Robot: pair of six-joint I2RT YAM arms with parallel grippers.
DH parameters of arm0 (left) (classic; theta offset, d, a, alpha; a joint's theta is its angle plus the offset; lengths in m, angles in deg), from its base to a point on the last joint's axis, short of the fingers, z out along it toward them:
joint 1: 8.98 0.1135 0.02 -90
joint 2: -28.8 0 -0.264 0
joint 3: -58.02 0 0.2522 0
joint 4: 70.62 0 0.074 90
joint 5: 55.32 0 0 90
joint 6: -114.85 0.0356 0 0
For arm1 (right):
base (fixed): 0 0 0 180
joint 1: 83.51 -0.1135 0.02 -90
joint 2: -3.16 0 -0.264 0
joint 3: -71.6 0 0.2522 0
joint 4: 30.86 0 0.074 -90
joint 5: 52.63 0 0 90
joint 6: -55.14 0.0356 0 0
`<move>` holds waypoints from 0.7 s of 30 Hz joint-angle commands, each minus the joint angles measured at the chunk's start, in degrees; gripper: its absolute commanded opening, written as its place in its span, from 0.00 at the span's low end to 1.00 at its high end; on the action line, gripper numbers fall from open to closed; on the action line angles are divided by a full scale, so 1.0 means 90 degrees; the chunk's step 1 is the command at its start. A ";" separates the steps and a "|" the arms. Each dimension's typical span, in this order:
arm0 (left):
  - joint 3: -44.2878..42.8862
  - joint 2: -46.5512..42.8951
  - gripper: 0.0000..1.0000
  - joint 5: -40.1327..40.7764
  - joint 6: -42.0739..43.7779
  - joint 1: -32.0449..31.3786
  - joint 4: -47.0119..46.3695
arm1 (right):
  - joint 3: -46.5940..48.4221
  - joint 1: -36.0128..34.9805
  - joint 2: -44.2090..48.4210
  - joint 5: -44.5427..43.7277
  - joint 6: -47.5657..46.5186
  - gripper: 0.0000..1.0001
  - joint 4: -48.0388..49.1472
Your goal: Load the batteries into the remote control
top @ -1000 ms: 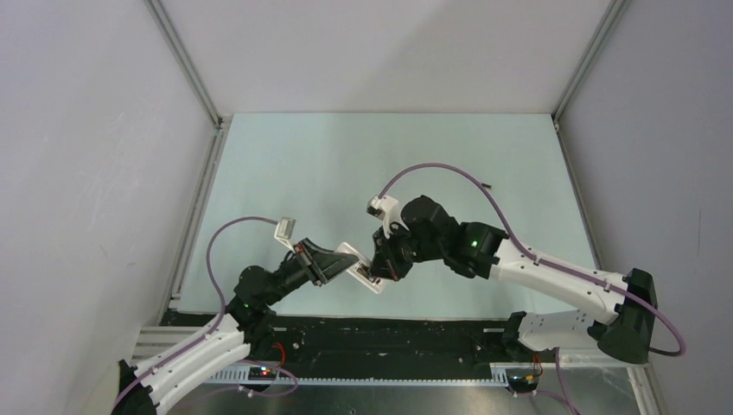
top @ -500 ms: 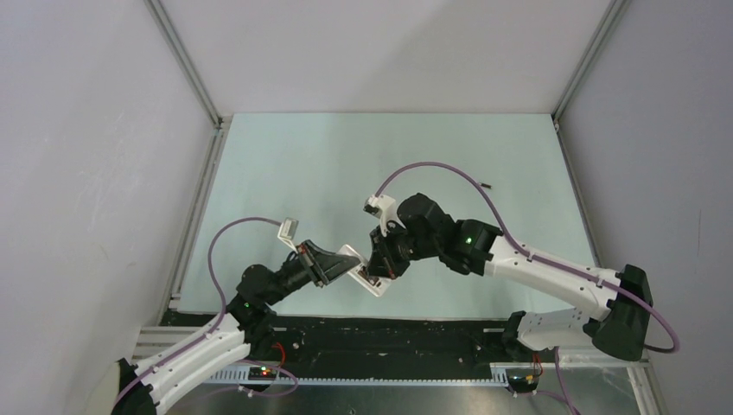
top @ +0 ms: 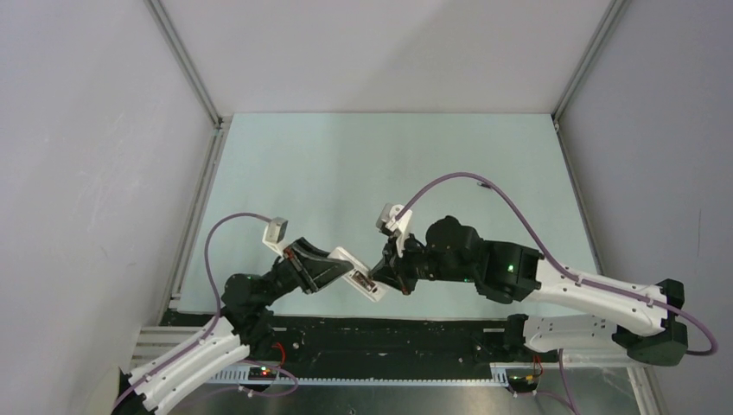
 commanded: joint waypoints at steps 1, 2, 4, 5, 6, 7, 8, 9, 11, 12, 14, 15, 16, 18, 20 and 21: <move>-0.0320 -0.0281 0.00 -0.0183 0.0401 -0.0034 -0.0398 | 0.0099 -0.0377 0.0115 -0.1040 -0.0408 0.01 0.0227; -0.0327 -0.0309 0.00 -0.0194 0.0420 -0.0036 -0.0398 | 0.0099 -0.0423 0.0147 -0.1152 -0.0438 0.01 0.0254; -0.0332 -0.0365 0.00 -0.0204 0.0470 -0.0036 -0.0398 | 0.0090 -0.0568 0.0184 -0.1333 -0.0524 0.02 0.0312; -0.0323 -0.0409 0.00 -0.0207 0.0510 -0.0039 -0.0398 | 0.0089 -0.0656 0.0197 -0.1388 -0.0572 0.02 0.0368; -0.0319 -0.0459 0.00 -0.0201 0.0523 -0.0037 -0.0398 | 0.0094 -0.0695 0.0231 -0.1488 -0.0593 0.02 0.0394; -0.0303 -0.0480 0.00 -0.0179 0.0550 -0.0040 -0.0403 | 0.0098 -0.0765 0.0245 -0.1529 -0.0633 0.02 0.0416; -0.0294 -0.0528 0.00 -0.0169 0.0562 -0.0037 -0.0401 | 0.0093 -0.0794 0.0273 -0.1596 -0.0648 0.03 0.0475; -0.0280 -0.0549 0.00 -0.0132 0.0586 -0.0040 -0.0406 | 0.0095 -0.0851 0.0281 -0.1617 -0.0671 0.03 0.0526; -0.0269 -0.0618 0.00 -0.0106 0.0608 -0.0040 -0.0399 | 0.0097 -0.0934 0.0298 -0.1682 -0.0709 0.04 0.0594; -0.0262 -0.0653 0.00 -0.0090 0.0616 -0.0037 -0.0399 | 0.0094 -0.0961 0.0306 -0.1720 -0.0720 0.05 0.0604; -0.0244 -0.0695 0.00 -0.0052 0.0628 -0.0039 -0.0398 | 0.0096 -0.1037 0.0316 -0.1798 -0.0737 0.06 0.0651; -0.0223 -0.0696 0.00 -0.0040 0.0613 -0.0035 -0.0398 | 0.0093 -0.1076 0.0305 -0.1837 -0.0735 0.08 0.0668; -0.0210 -0.0687 0.00 -0.0007 0.0580 -0.0040 -0.0398 | 0.0097 -0.1085 0.0297 -0.1855 -0.0733 0.09 0.0675; -0.0190 -0.0623 0.00 0.0029 0.0515 -0.0040 -0.0398 | 0.0099 -0.1144 0.0266 -0.1945 -0.0726 0.14 0.0686; -0.0179 -0.0541 0.00 0.0047 0.0462 -0.0034 -0.0398 | 0.0090 -0.1182 0.0248 -0.2087 -0.0687 0.18 0.0688; -0.0173 -0.0492 0.00 0.0058 0.0445 -0.0034 -0.0398 | 0.0095 -0.1192 0.0239 -0.2180 -0.0670 0.20 0.0687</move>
